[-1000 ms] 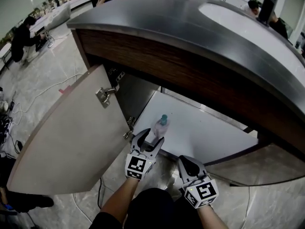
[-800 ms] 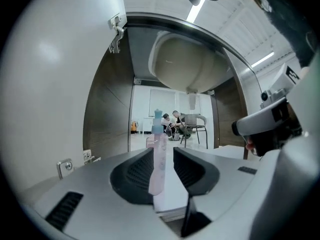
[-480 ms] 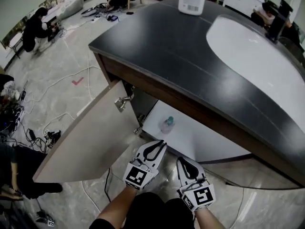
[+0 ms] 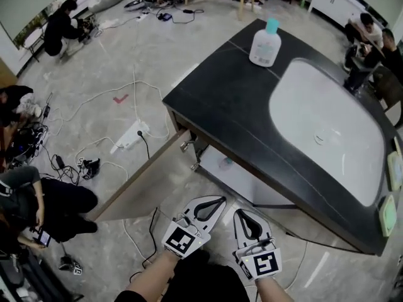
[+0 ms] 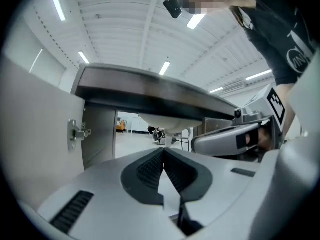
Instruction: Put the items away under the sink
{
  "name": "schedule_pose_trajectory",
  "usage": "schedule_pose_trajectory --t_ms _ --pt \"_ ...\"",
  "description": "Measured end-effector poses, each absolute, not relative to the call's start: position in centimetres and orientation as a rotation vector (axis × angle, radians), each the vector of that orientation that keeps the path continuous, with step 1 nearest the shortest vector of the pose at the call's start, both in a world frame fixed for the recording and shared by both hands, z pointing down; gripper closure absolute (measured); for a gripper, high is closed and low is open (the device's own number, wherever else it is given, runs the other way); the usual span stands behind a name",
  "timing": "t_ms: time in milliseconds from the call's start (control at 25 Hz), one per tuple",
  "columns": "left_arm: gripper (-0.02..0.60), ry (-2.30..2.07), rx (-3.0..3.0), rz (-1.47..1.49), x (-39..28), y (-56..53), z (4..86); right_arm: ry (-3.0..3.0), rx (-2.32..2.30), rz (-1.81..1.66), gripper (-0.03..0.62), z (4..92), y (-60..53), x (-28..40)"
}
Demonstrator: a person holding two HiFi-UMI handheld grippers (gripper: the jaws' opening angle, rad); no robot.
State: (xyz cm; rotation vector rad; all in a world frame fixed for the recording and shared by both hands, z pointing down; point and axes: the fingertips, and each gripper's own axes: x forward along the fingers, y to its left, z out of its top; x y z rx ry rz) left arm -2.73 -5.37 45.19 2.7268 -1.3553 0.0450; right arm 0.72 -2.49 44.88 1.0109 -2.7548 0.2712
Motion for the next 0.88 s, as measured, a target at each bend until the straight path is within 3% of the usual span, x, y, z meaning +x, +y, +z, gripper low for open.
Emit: schedule_pose_trajectory --t_ms 440,880 --pt "0.574 -1.391 2.703 -0.092 -1.8 -1.7 26.6 -2.789 0.985 0.23 0.562 29.0 0.5 2.0" --pt "0.574 -1.347 2.732 -0.166 0.0 0.7 14.6 -2.864 1.034 0.2 0.562 17.1 2.9 3.6"
